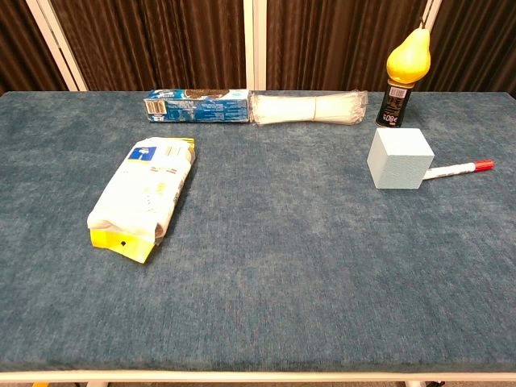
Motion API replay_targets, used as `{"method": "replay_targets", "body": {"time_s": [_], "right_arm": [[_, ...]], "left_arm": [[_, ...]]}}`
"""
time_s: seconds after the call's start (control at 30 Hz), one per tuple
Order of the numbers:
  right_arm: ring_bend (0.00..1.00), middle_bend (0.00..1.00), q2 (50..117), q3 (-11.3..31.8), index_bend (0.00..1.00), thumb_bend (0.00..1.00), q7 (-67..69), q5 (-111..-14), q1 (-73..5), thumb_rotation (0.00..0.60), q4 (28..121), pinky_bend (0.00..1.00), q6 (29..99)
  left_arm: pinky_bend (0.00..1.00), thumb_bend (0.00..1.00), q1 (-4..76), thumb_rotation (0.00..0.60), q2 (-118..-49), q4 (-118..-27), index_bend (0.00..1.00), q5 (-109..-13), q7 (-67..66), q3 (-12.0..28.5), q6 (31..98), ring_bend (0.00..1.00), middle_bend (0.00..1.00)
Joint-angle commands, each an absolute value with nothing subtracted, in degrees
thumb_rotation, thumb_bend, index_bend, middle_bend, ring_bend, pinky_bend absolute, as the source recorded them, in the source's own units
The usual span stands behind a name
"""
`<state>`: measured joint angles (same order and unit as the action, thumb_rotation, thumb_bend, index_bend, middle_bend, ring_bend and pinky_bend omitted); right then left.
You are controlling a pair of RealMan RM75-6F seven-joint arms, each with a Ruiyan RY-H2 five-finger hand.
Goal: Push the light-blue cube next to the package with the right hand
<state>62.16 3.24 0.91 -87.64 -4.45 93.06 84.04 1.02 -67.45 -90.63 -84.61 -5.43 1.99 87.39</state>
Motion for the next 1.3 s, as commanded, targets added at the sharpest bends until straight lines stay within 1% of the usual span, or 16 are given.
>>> {"method": "replay_targets", "body": {"time_s": [0.03, 0.17, 0.27, 0.47, 0.57, 0.83, 1.0, 1.2, 1.3], "right_arm": [[0.01, 0.27, 61.98, 4.42, 0.16, 0.21, -0.44, -87.51, -7.77, 0.6, 93.16, 0.1, 79.95], [0.01, 0.29, 63.47, 6.61, 0.19, 0.2, -3.35, -84.88, -13.57, 0.6, 91.88, 0.1, 71.86], [0.03, 0.31, 66.24, 8.34, 0.22, 0.18, -5.86, -82.15, -18.01, 0.6, 89.24, 0.11, 66.1], [0.04, 0.31, 74.05, 10.54, 0.24, 0.18, -10.78, -74.44, -25.78, 0.6, 79.68, 0.12, 55.03], [0.04, 0.31, 77.92, 10.84, 0.25, 0.18, -12.65, -71.96, -28.47, 0.6, 74.63, 0.12, 51.77], [0.04, 0.32, 86.67, 10.65, 0.32, 0.18, -16.06, -68.04, -33.48, 0.6, 61.26, 0.12, 46.23], [0.05, 0.35, 91.28, 10.8, 0.36, 0.18, -15.8, -66.33, -35.45, 0.6, 54.0, 0.12, 43.85], [0.05, 0.38, 94.14, 10.49, 0.39, 0.19, -14.1, -66.56, -36.67, 0.6, 49.31, 0.12, 42.66], [0.07, 0.4, 95.03, 10.39, 0.41, 0.2, -13.27, -66.87, -37.03, 0.6, 47.94, 0.12, 42.61]], "left_arm": [[0.09, 0.21, 1.02, 0.6, -67.52, -90.68, 0.29, -84.75, -5.42, 1.97, 87.53, 0.07, 0.18], [0.09, 0.21, 0.64, 0.6, -67.56, -90.74, 0.29, -84.73, -5.23, 1.81, 88.0, 0.07, 0.18], [0.09, 0.21, 0.24, 0.6, -67.47, -90.71, 0.29, -84.44, -5.11, 1.66, 88.24, 0.07, 0.18], [0.09, 0.21, -0.49, 0.6, -67.26, -90.74, 0.29, -83.96, -4.98, 1.39, 88.64, 0.07, 0.18], [0.09, 0.21, -0.63, 0.6, -67.19, -90.73, 0.29, -83.82, -4.99, 1.38, 88.69, 0.07, 0.18], [0.09, 0.21, -0.78, 0.6, -67.29, -90.45, 0.29, -83.74, -4.89, 1.39, 88.68, 0.07, 0.18], [0.09, 0.21, -0.82, 0.6, -67.2, -90.41, 0.29, -83.47, -4.87, 1.43, 88.47, 0.07, 0.18], [0.09, 0.21, -1.05, 0.6, -67.07, -90.21, 0.29, -83.15, -4.74, 1.55, 88.62, 0.07, 0.18], [0.09, 0.21, -1.03, 0.6, -67.03, -90.18, 0.29, -83.21, -4.77, 1.51, 88.52, 0.07, 0.18]]}}
